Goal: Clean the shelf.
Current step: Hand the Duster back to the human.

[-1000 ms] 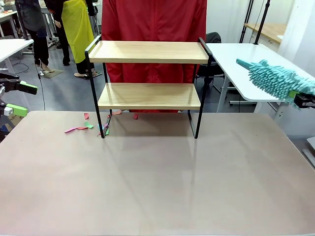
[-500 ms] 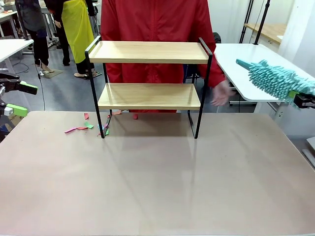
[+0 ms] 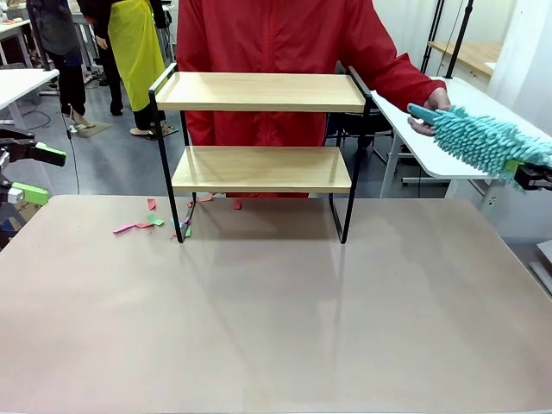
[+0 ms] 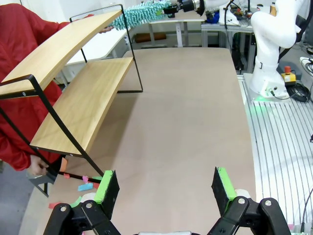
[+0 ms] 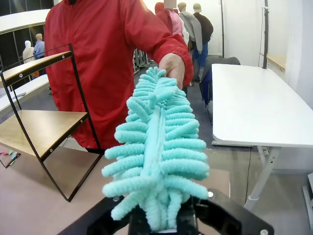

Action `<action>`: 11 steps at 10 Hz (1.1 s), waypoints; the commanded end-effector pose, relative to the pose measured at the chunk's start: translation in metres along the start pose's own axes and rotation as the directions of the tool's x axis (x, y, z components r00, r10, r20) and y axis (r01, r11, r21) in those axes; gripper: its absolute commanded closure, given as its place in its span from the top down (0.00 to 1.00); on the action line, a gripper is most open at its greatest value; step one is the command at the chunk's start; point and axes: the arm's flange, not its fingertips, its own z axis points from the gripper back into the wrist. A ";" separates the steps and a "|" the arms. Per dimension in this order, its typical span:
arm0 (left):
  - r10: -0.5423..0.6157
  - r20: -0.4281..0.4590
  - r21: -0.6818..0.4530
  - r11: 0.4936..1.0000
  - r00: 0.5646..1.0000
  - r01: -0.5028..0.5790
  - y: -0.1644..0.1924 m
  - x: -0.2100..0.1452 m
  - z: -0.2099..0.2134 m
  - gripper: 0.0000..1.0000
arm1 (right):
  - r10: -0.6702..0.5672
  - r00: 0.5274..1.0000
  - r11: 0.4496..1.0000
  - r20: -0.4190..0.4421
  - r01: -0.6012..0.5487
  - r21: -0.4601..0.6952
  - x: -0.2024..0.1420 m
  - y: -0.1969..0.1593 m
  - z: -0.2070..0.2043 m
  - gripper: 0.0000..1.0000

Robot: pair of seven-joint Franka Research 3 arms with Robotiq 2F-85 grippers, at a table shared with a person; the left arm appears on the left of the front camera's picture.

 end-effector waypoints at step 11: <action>-0.020 0.029 0.009 1.000 0.999 0.020 0.001 0.001 0.000 1.00 | -0.020 1.000 1.000 0.022 0.019 0.016 0.001 0.000 0.000 1.00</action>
